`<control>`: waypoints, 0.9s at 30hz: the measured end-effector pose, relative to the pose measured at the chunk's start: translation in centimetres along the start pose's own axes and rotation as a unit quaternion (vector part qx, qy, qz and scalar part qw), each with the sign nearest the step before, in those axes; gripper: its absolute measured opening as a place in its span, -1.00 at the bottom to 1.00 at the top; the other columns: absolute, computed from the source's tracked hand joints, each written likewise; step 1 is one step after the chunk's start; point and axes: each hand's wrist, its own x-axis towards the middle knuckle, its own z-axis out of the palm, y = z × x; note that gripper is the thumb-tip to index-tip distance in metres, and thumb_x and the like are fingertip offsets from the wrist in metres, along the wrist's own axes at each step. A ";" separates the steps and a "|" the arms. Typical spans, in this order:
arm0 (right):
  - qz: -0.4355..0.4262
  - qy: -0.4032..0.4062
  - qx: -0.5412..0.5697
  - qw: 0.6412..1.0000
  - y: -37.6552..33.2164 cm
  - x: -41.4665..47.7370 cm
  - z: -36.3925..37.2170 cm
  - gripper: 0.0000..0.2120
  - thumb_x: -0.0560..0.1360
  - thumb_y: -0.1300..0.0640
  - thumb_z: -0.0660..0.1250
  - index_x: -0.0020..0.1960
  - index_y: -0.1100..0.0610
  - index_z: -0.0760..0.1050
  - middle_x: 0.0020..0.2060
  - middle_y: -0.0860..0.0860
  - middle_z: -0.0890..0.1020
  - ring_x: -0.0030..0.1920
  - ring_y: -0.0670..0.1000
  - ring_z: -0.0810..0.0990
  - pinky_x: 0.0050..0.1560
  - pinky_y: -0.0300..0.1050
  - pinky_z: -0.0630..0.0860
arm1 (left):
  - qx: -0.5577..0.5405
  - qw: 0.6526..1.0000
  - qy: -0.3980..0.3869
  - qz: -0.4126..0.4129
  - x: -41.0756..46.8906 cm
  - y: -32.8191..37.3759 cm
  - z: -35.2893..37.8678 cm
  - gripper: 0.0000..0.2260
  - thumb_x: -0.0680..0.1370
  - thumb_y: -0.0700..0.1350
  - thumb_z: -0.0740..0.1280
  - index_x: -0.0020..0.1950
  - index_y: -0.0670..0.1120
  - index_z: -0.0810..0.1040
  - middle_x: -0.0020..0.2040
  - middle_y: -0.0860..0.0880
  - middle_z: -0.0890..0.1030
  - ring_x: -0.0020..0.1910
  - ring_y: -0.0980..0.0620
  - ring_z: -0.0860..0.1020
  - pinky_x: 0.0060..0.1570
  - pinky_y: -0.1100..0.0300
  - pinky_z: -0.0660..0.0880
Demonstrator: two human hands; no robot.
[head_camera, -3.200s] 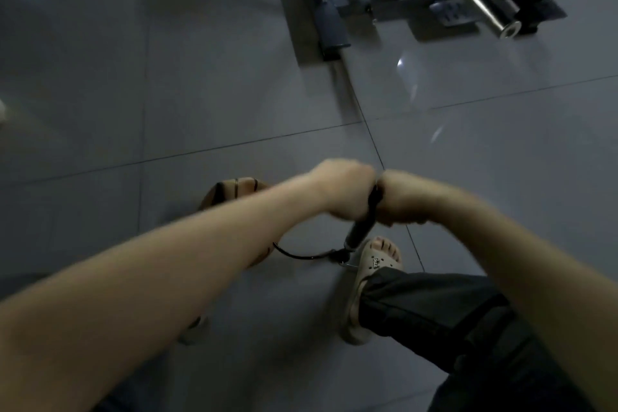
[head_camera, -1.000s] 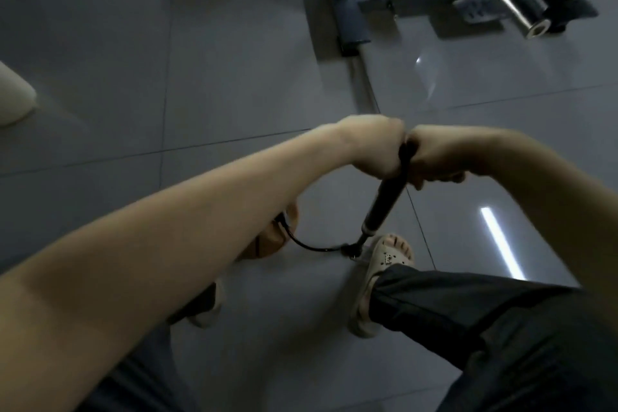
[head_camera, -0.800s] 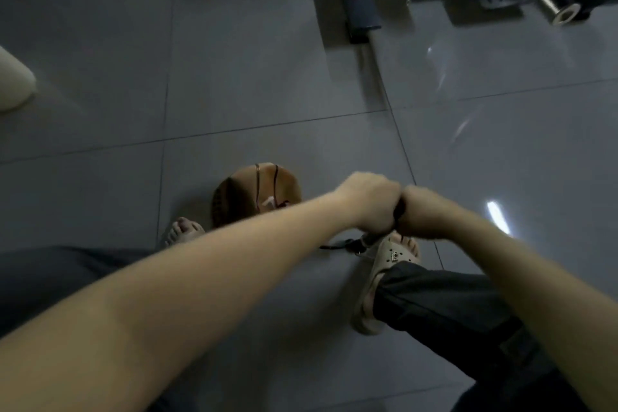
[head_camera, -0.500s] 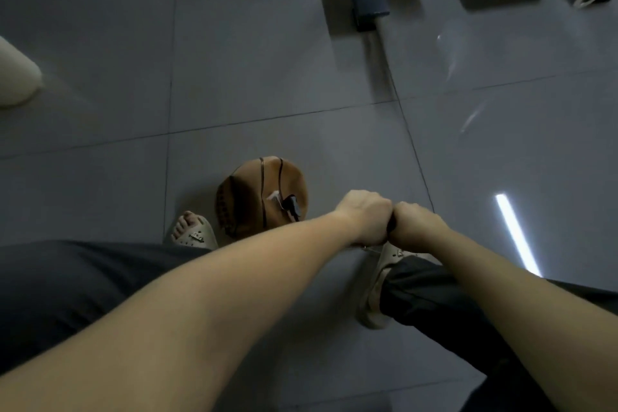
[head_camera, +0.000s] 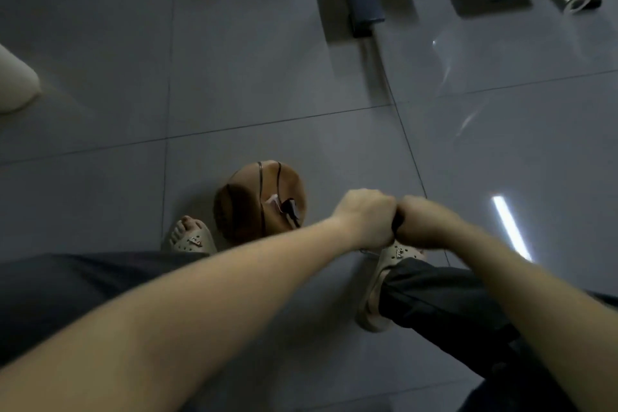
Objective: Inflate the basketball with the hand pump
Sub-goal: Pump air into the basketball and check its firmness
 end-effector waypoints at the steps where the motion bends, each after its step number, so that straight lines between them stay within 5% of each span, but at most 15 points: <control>1: 0.014 0.008 -0.001 1.000 0.2 0.4 1.6 -0.88 0.45 0.06 0.31 -0.11 0.10 0.55 -0.21 0.05 0.62 -0.20 0.08 0.62 -0.08 0.09 0.64 | 0.009 1.000 -0.008 0.003 0.2 -0.2 1.8 -0.88 0.49 -0.09 0.29 -0.12 -0.06 0.62 -0.11 -0.09 0.68 -0.14 -0.16 0.64 -0.23 0.13 0.43; 5: 0.014 0.016 -0.019 1.000 0.0 1.0 3.0 -0.86 0.46 0.02 0.28 -0.08 0.08 0.52 -0.20 0.01 0.59 -0.18 0.06 0.59 -0.08 0.04 0.61 | 0.050 0.998 -0.026 0.012 1.3 -1.2 3.9 -0.88 0.51 -0.09 0.27 -0.10 -0.04 0.60 -0.09 -0.05 0.68 -0.18 -0.10 0.61 -0.24 0.13 0.42; 9: 0.007 -0.019 -0.016 1.000 -0.9 0.2 0.2 -0.89 0.50 0.06 0.33 -0.07 0.09 0.53 -0.16 0.04 0.60 -0.16 0.08 0.59 -0.11 0.00 0.59 | 0.057 0.997 -0.048 -0.003 1.7 -0.8 1.1 -0.87 0.51 -0.07 0.33 0.00 -0.06 0.60 0.01 -0.07 0.67 -0.02 -0.14 0.65 -0.14 0.09 0.51; 13: 0.002 -0.041 0.038 0.998 -1.0 -3.0 -7.8 -0.93 0.52 0.19 0.38 -0.07 0.21 0.60 -0.32 0.07 0.56 -0.47 -0.03 0.44 -0.46 -0.18 0.42 | 0.033 0.999 -0.017 0.013 0.9 0.3 -6.9 -0.76 0.52 0.02 0.37 -0.28 -0.03 0.45 -0.30 0.03 0.56 -0.29 -0.01 0.60 -0.36 0.20 0.45; 16: -0.024 0.008 0.078 0.997 -1.2 -5.1 -11.5 -0.97 0.48 0.27 0.39 -0.12 0.23 0.60 -0.38 0.06 0.53 -0.49 -0.02 0.41 -0.50 -0.18 0.38 | 0.016 0.999 0.015 0.025 -0.1 0.8 -12.1 -0.80 0.50 0.01 0.36 -0.29 -0.02 0.51 -0.35 0.04 0.55 -0.39 0.05 0.52 -0.46 0.21 0.37; 21: -0.027 0.018 0.019 0.999 -0.6 -1.7 -3.1 -0.92 0.49 0.11 0.38 -0.11 0.12 0.59 -0.23 0.05 0.64 -0.20 0.07 0.62 -0.09 0.04 0.64 | 0.018 1.000 -0.009 0.016 0.4 0.2 -4.3 -0.91 0.48 -0.08 0.32 -0.13 -0.06 0.58 -0.17 -0.05 0.64 -0.14 -0.15 0.64 -0.25 0.18 0.44; 27: 0.002 0.037 -0.038 0.999 0.2 1.7 2.2 -0.87 0.50 0.03 0.26 -0.01 0.02 0.53 -0.21 -0.02 0.60 -0.22 0.03 0.59 -0.13 0.00 0.61 | 0.034 0.999 -0.029 0.014 2.5 -1.5 3.0 -0.82 0.50 -0.10 0.27 -0.02 -0.08 0.63 -0.03 -0.09 0.68 -0.08 -0.16 0.65 -0.21 0.13 0.43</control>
